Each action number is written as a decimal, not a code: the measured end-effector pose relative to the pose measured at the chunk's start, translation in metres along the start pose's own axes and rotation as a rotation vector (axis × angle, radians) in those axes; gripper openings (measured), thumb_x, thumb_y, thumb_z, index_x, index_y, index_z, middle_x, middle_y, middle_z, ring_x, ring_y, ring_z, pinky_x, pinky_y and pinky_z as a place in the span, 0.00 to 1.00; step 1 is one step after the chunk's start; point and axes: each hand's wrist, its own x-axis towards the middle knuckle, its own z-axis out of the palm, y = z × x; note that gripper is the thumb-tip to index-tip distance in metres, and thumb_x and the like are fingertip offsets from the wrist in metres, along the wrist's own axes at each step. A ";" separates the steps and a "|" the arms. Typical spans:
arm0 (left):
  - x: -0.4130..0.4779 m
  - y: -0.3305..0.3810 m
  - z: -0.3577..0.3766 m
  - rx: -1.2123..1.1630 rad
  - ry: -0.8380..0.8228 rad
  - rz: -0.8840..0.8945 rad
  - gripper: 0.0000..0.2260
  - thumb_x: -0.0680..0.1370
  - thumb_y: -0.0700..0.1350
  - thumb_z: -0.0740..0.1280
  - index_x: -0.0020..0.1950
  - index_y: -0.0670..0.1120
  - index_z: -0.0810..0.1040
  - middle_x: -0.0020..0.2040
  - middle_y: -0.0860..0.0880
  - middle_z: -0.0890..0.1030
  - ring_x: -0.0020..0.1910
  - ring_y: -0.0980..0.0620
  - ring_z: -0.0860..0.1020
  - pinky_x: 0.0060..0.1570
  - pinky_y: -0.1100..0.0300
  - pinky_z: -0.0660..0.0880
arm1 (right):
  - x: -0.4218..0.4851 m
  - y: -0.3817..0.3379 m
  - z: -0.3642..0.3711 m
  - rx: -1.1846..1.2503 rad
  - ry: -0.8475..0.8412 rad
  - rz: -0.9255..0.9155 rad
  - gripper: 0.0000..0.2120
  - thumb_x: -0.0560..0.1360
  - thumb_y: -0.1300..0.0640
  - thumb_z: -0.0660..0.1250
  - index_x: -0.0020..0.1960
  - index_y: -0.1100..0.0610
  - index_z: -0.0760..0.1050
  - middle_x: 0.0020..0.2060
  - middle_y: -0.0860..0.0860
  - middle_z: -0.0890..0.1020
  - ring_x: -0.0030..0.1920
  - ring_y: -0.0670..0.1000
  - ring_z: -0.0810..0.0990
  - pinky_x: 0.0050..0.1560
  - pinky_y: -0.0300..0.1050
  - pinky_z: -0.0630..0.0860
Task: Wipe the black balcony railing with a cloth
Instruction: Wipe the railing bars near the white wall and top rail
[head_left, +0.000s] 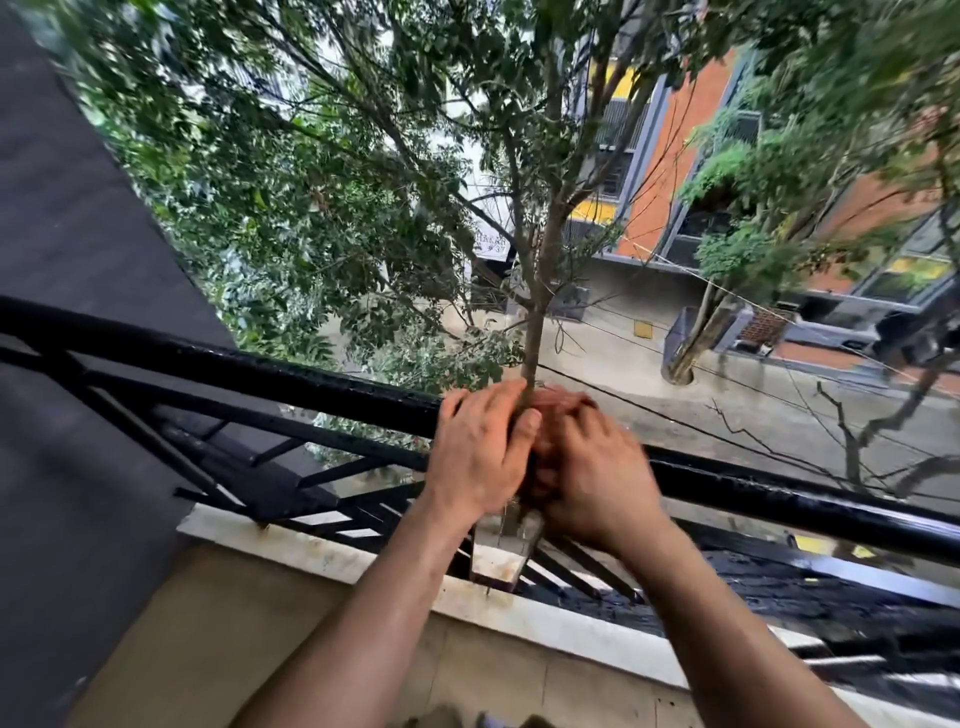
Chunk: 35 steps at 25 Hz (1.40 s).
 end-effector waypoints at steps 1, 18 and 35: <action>-0.003 0.004 0.004 0.033 -0.044 0.020 0.31 0.83 0.63 0.42 0.76 0.48 0.68 0.70 0.49 0.76 0.69 0.53 0.72 0.77 0.48 0.53 | -0.009 0.017 -0.005 -0.011 -0.035 0.125 0.38 0.66 0.31 0.68 0.66 0.55 0.70 0.60 0.55 0.76 0.60 0.59 0.75 0.63 0.55 0.74; 0.015 -0.270 -0.164 0.023 0.240 -0.226 0.27 0.83 0.60 0.50 0.60 0.43 0.81 0.54 0.43 0.84 0.54 0.42 0.79 0.59 0.49 0.74 | 0.151 -0.320 0.027 -0.115 0.056 -0.220 0.23 0.75 0.51 0.63 0.67 0.61 0.71 0.56 0.61 0.77 0.55 0.62 0.73 0.61 0.60 0.71; 0.033 -0.451 -0.286 -0.153 0.273 -0.200 0.21 0.84 0.51 0.53 0.56 0.43 0.83 0.52 0.47 0.85 0.53 0.46 0.82 0.60 0.45 0.75 | 0.272 -0.527 0.066 -0.168 0.253 -0.205 0.21 0.77 0.56 0.57 0.66 0.65 0.73 0.45 0.61 0.75 0.45 0.61 0.74 0.47 0.58 0.71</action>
